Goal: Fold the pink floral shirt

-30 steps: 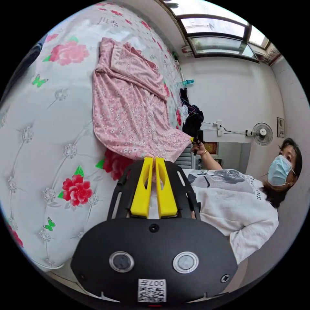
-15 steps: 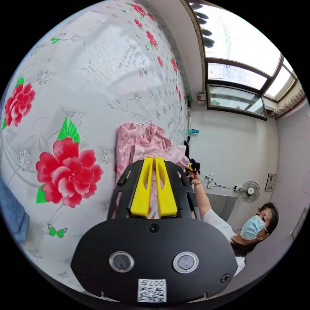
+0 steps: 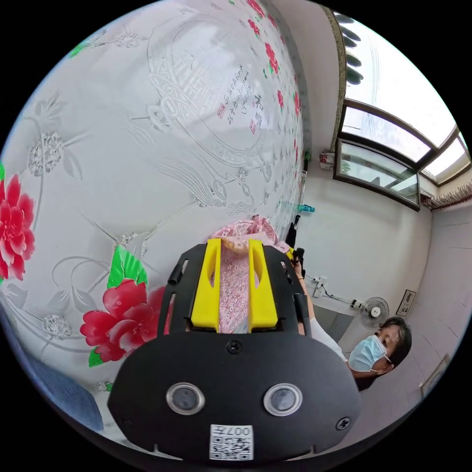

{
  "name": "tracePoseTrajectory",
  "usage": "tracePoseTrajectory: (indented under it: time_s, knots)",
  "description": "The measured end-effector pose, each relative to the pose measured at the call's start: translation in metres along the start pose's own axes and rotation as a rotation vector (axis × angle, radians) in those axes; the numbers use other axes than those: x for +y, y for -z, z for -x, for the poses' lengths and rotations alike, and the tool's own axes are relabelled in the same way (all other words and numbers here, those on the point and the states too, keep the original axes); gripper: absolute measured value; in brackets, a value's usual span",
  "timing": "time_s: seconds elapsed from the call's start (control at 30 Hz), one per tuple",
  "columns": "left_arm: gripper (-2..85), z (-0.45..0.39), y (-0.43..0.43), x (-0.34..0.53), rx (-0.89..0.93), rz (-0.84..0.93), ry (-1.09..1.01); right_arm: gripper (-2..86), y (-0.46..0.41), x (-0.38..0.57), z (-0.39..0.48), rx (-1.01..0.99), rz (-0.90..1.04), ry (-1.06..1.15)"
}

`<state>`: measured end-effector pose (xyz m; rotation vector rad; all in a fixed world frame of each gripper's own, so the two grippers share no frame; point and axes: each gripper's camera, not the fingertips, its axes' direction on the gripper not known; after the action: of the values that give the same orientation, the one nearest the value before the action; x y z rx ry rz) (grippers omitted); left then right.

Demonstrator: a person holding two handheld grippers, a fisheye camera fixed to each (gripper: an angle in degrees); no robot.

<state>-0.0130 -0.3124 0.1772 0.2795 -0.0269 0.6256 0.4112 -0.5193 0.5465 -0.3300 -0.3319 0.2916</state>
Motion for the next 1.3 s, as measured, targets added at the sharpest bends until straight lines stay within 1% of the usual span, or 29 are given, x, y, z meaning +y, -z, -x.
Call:
tracePoseTrajectory:
  time_s: [0.07, 0.1, 0.17, 0.23, 0.27, 0.33, 0.37, 0.43, 0.5, 0.57, 0.63, 0.7, 0.8, 0.83, 0.93, 1.0, 1.03, 1.07, 1.2, 1.27, 1.3]
  knots:
    - [7.8, -0.010, 0.011, 0.002, 0.038, -0.045, -0.027, 5.2, 0.010, 0.004, 0.004, -0.010, -0.046, -0.002]
    - [7.3, -0.024, 0.018, 0.006, 0.041, -0.083, -0.085, 5.7, 0.014, 0.009, 0.012, 0.021, -0.073, 0.022]
    - [6.8, -0.049, 0.019, 0.015, -0.053, -0.091, -0.172, 6.3, 0.010, 0.018, 0.034, 0.104, -0.104, 0.124]
    - [7.5, -0.084, 0.001, 0.043, -0.200, -0.076, -0.317, 7.3, -0.010, 0.041, 0.078, 0.242, -0.111, 0.317]
    - [7.6, -0.091, -0.005, 0.053, -0.235, -0.082, -0.355, 7.5, -0.018, 0.050, 0.089, 0.286, -0.098, 0.364]
    - [8.1, -0.107, -0.034, 0.114, -0.423, -0.146, -0.471, 8.5, -0.054, 0.101, 0.120, 0.467, -0.056, 0.495]
    - [8.7, -0.107, -0.042, 0.132, -0.475, -0.161, -0.486, 8.7, -0.062, 0.117, 0.123, 0.504, -0.054, 0.504]
    - [10.8, -0.091, -0.073, 0.203, -0.641, -0.222, -0.467, 9.4, -0.083, 0.181, 0.118, 0.597, -0.030, 0.486]
    - [12.6, -0.066, -0.093, 0.249, -0.693, -0.230, -0.405, 9.6, -0.087, 0.228, 0.100, 0.630, -0.027, 0.407]
    - [13.4, -0.039, -0.105, 0.285, -0.676, -0.222, -0.339, 9.9, -0.081, 0.271, 0.079, 0.641, -0.075, 0.319]
    - [13.5, -0.009, -0.117, 0.309, -0.623, -0.196, -0.289, 9.7, -0.076, 0.310, 0.054, 0.588, -0.094, 0.247]
    - [13.4, 0.005, -0.121, 0.311, -0.585, -0.194, -0.286, 9.3, -0.076, 0.320, 0.039, 0.569, -0.100, 0.206]
    - [13.3, 0.009, -0.125, 0.301, -0.545, -0.237, -0.318, 8.1, -0.082, 0.317, 0.024, 0.471, -0.124, 0.215]
    - [13.5, 0.011, -0.130, 0.294, -0.519, -0.237, -0.330, 7.1, -0.087, 0.312, 0.018, 0.412, -0.123, 0.210]
    - [13.0, 0.020, -0.144, 0.275, -0.430, -0.215, -0.321, 3.8, -0.099, 0.300, 0.007, 0.319, -0.120, 0.187]
    - [9.4, 0.023, -0.151, 0.265, -0.418, -0.193, -0.310, 2.1, -0.103, 0.294, 0.003, 0.265, -0.105, 0.164]
    - [4.0, 0.027, -0.158, 0.258, -0.425, -0.145, -0.292, 1.3, -0.104, 0.292, 0.001, 0.261, -0.094, 0.134]
    - [1.3, 0.029, -0.161, 0.255, -0.420, -0.120, -0.289, 1.0, -0.104, 0.291, 0.001, 0.263, -0.092, 0.120]
    - [-0.6, 0.036, -0.155, 0.262, -0.349, -0.113, -0.244, 0.1, -0.082, 0.303, 0.012, 0.265, -0.127, 0.089]
    - [-0.8, 0.033, -0.153, 0.279, -0.372, -0.093, -0.264, 0.0, -0.070, 0.316, 0.020, 0.266, -0.122, 0.088]
    - [-0.9, 0.031, -0.156, 0.293, -0.418, -0.056, -0.280, -0.1, -0.064, 0.327, 0.026, 0.286, -0.090, 0.093]
